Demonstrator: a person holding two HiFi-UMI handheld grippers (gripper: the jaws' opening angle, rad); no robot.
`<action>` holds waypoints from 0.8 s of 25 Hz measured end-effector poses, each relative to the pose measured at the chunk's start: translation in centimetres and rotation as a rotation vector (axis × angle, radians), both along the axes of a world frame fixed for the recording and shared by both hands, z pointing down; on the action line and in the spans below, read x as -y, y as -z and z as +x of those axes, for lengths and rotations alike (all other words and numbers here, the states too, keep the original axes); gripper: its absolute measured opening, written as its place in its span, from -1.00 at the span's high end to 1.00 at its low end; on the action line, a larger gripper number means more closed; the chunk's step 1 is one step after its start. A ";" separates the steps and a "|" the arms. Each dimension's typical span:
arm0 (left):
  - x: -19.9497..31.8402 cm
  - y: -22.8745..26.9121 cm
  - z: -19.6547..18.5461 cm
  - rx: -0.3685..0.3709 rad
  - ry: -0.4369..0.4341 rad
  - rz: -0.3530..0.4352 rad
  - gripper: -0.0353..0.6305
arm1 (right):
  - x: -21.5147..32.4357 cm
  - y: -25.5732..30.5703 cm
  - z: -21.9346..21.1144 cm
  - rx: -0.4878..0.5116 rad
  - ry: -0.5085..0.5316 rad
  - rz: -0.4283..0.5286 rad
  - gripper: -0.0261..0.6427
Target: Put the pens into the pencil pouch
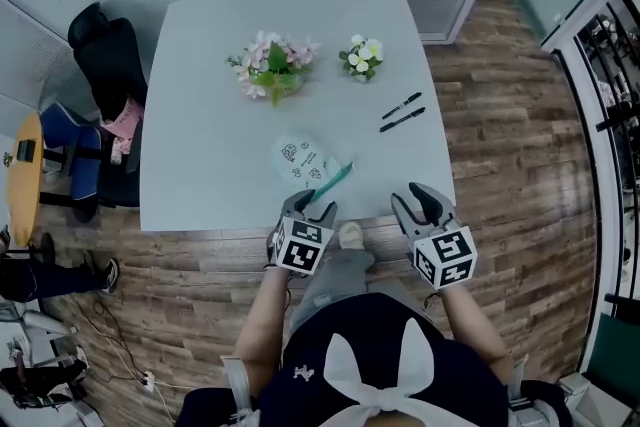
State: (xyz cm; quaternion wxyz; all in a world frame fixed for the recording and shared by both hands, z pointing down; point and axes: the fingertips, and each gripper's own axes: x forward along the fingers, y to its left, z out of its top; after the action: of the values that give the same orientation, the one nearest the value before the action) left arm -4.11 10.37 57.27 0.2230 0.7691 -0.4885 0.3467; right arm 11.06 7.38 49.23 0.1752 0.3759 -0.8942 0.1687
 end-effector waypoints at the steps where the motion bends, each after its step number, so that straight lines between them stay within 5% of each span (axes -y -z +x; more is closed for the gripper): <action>1: 0.3 -0.5 -0.1 0.011 -0.013 -0.012 0.29 | 0.2 -0.2 -0.1 -0.005 -0.003 -0.005 0.44; 11: 2.4 -6.6 -0.7 0.138 -0.132 -0.116 0.29 | 2.3 -1.6 -0.8 -0.044 -0.029 -0.035 0.44; 20: 3.0 -9.8 -1.3 0.162 -0.139 -0.186 0.36 | 3.3 -2.2 -0.9 -0.048 -0.048 -0.051 0.44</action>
State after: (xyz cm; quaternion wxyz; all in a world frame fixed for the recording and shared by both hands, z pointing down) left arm -5.45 7.42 67.08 0.2287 0.7464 -0.4161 0.4663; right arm 10.11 4.09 51.46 0.2018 0.3965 -0.8760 0.1865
